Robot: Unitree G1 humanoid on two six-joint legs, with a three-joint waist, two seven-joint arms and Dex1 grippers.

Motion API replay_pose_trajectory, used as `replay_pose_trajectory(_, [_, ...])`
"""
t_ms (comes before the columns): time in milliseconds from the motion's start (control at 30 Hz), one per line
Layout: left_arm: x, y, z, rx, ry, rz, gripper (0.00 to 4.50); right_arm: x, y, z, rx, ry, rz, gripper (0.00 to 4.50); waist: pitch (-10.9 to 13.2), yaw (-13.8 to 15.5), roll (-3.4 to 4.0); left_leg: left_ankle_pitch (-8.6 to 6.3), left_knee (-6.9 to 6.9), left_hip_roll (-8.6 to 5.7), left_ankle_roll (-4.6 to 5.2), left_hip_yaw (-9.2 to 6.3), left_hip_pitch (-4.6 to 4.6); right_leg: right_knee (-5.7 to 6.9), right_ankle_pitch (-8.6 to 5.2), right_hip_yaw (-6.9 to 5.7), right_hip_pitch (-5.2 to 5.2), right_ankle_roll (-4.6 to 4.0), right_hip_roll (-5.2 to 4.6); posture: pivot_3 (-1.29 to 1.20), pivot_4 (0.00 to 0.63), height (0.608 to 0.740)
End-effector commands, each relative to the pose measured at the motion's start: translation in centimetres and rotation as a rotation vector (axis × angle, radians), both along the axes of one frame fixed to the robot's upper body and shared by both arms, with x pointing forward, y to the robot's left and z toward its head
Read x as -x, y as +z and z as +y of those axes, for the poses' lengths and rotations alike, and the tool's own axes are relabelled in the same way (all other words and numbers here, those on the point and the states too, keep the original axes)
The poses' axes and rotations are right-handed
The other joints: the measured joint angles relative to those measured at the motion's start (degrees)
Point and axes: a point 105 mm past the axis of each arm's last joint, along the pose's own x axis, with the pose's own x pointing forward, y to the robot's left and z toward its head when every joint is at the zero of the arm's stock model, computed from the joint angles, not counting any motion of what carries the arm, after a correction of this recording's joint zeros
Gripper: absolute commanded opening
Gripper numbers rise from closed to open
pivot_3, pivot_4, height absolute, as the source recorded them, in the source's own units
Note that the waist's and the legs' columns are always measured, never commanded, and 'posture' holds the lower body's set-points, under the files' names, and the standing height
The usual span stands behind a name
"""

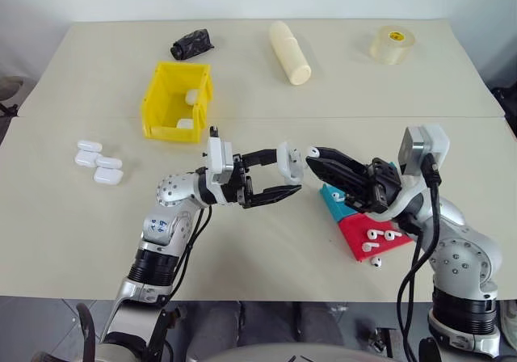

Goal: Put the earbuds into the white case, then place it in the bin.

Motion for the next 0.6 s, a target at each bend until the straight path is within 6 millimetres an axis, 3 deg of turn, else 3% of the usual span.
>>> replay_pose_trajectory(33, [0.1, 1.0, -0.4, 0.02, -0.019, -0.023, 2.77, 1.2, 0.7, 0.8, -0.03, 0.033, -0.038, 0.7, 0.0, 0.0, 0.0, 0.0, 0.0, 0.0, 0.0, 0.0, 0.0, -0.01, 0.0, 0.0, 0.0, 0.0, 0.0, 0.0, 0.15, 0.74])
replay_pose_trajectory(500, [0.3, 1.5, -0.6, 0.031, -0.025, -0.033, 2.77, 0.7, -2.9, 1.2, 0.094, 0.052, 0.064, 0.7, 0.0, 0.0, 0.0, 0.0, -0.01, 0.0, 0.0, 0.01, 0.01, 0.0, 0.0, 0.0, 0.01, 0.0, 0.02, 0.0, 0.15, 0.74])
replay_pose_trajectory(600, [0.5, 1.7, -0.5, 0.031, -0.027, -0.038, 2.77, 0.5, -2.7, 1.4, 0.119, 0.035, 0.002, 1.56, 0.0, -0.1, 0.0, 0.0, -0.01, 0.0, 0.0, 0.0, 0.01, -0.01, 0.0, 0.0, 0.01, 0.0, 0.02, 0.0, 0.15, 0.74])
